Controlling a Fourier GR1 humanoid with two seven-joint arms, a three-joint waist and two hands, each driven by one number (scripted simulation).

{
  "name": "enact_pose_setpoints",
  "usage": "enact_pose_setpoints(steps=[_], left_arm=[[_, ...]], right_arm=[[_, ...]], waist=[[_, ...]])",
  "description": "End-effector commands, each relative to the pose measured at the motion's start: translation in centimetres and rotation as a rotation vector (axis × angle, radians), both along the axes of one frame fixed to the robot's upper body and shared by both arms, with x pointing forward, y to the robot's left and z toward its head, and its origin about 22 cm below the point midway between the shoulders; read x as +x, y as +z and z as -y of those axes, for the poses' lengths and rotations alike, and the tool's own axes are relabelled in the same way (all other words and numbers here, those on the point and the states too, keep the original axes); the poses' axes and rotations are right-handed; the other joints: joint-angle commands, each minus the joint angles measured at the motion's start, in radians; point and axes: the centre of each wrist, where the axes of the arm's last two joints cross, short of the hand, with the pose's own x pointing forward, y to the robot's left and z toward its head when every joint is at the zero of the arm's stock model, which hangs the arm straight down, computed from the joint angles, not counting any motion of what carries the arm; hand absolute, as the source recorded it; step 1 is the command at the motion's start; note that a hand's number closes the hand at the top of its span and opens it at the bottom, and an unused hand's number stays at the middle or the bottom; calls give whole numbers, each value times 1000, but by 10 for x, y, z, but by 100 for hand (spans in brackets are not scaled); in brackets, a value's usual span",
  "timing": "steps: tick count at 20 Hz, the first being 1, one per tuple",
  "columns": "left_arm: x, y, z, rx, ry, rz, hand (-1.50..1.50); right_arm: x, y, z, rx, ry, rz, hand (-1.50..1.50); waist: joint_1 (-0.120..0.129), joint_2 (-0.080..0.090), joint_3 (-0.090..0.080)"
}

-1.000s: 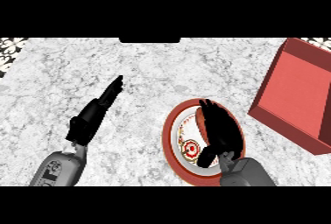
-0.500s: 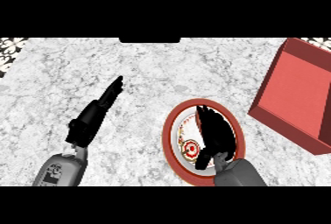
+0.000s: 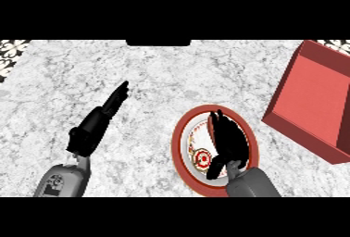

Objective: Pick the sweet potato from the plate and place it in the cardboard box

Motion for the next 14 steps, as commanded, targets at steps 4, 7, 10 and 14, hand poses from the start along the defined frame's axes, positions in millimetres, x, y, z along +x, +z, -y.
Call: enact_pose_setpoints(steps=[4, 7, 10, 14], left_arm=[[5, 12, -14, 2, 8, -9, 0], [-10, 2, 15, -10, -5, 4, 0], [4, 0, 3, 13, 2, -1, 0], [4, 8, 13, 6, 13, 14, 0]], right_arm=[[8, -24, 16, -26, -5, -30, 150], [13, -18, 20, -40, 36, -45, 150], [2, -27, 12, -59, 71, 6, 150], [14, -29, 9, -94, 72, 90, 150]], waist=[[0, 5, 2], [1, 4, 2], [-1, 4, 2], [2, 5, 2]])
